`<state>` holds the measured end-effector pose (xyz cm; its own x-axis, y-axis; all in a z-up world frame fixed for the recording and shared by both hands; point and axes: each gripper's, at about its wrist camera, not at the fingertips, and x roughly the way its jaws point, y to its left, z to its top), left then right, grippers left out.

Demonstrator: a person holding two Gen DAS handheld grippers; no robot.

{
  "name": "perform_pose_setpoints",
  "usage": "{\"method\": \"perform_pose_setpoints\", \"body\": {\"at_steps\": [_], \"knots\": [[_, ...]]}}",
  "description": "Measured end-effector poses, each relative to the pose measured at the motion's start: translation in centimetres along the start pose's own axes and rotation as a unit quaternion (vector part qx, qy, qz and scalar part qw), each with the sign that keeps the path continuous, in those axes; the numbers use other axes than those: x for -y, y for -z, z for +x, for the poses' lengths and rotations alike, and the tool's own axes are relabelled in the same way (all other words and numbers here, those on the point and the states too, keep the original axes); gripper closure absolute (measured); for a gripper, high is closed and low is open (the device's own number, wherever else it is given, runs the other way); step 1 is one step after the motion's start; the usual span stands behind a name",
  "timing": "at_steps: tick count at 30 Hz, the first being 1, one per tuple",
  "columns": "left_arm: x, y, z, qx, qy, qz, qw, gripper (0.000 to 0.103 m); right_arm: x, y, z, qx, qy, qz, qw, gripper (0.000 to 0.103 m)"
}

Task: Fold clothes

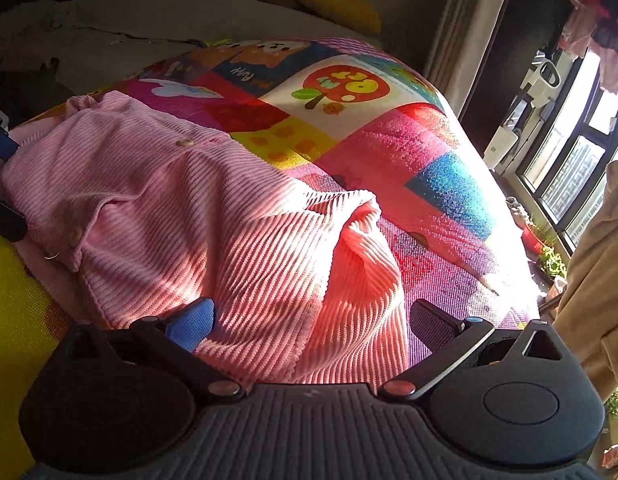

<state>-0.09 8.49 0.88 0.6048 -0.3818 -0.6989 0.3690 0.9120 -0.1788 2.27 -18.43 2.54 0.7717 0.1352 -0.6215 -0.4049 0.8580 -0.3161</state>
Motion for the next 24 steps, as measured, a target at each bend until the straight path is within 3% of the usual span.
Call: {"method": "perform_pose_setpoints", "body": {"at_steps": [6,11,16,20,24], "knots": [[1.1,0.2,-1.4,0.006,0.033,0.017,0.9993,0.0,-0.5,-1.7,-3.2,0.065,-0.048,0.014,0.997,0.0],[-1.4,-1.1,-3.9,0.046,-0.015,-0.033,0.9983,0.0,-3.2,-4.0,-2.6,0.086,-0.062,0.002,0.994,0.0],[-3.0,-1.9,-3.1,0.041,-0.054,-0.084,0.9942,0.0,-6.6,-3.5,1.6,0.034,-0.033,-0.045,0.998,0.0],[-3.2,-1.6,-1.7,0.021,-0.073,-0.078,0.9941,0.0,-4.9,-3.3,0.7,0.042,-0.034,-0.02,0.998,0.0],[-3.1,-1.9,-1.5,0.031,-0.073,-0.072,0.9942,0.0,-2.9,-2.8,-0.2,0.054,0.024,-0.013,0.998,0.0]]}}
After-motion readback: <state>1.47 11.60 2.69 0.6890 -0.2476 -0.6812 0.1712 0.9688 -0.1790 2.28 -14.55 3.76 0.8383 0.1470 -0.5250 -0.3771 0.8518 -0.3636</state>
